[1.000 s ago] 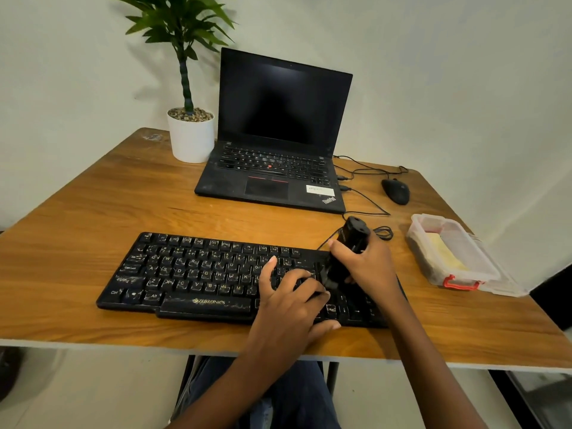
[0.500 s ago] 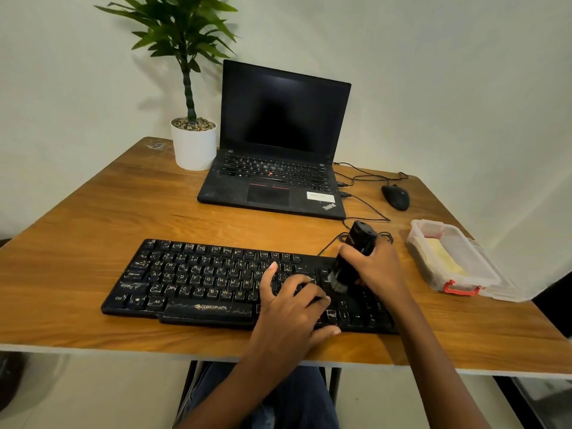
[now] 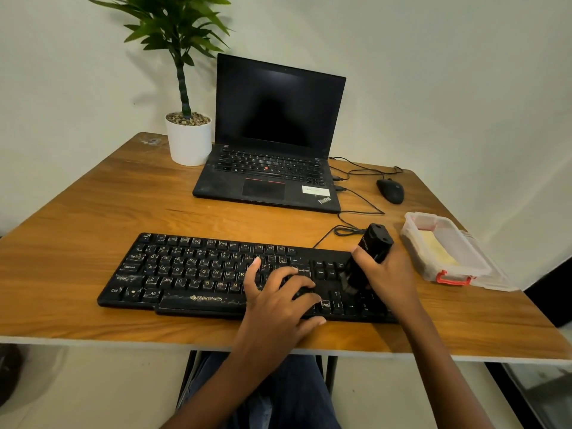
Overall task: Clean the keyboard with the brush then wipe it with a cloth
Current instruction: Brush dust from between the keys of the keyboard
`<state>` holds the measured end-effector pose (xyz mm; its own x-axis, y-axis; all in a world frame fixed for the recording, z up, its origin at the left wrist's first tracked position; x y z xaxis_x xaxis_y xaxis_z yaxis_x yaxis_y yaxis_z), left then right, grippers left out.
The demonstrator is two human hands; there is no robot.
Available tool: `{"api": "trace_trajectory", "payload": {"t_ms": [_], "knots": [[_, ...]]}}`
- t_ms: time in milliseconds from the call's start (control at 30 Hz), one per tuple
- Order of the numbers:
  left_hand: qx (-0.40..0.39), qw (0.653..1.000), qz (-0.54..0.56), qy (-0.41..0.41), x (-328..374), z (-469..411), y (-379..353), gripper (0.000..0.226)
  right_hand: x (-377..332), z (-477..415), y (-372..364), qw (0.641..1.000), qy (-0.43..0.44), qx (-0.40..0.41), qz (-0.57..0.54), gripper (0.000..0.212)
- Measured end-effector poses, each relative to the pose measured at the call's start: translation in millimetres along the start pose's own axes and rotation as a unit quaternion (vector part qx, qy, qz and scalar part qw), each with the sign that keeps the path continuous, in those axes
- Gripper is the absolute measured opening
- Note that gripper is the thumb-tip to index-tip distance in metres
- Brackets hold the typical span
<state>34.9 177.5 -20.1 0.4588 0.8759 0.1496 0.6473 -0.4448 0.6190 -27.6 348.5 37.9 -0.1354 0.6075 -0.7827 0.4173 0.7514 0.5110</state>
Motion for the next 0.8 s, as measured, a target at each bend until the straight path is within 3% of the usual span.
{"api": "trace_trajectory", "payload": {"t_ms": [233,400,633,800], "knots": [[-0.005,1.000,-0.008,0.000,0,-1,1,0.030,-9,27,-1,0.995,-0.019,-0.093,-0.031,0.007],[-0.003,1.000,-0.009,-0.001,0,-1,1,0.031,-8,19,2,1.000,0.013,-0.016,-0.008,0.014],[-0.008,1.000,-0.018,0.001,0,-1,1,0.034,-2,38,4,0.994,-0.039,-0.050,-0.084,0.013],[-0.008,1.000,-0.020,-0.001,1,0,0,0.033,-13,36,-7,0.999,0.022,-0.005,-0.045,0.012]]}}
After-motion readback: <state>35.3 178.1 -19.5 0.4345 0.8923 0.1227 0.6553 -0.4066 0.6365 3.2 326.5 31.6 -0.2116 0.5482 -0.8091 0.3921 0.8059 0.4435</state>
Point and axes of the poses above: each hand's wrist, its own z-axis away from the middle knuckle, its own y-axis out of the back of the hand, x = y × z, the point moved 4 cm from there along -z, towards the middle knuckle, and after that the axes turned 12 degrees about x, right-handed, at the moved point
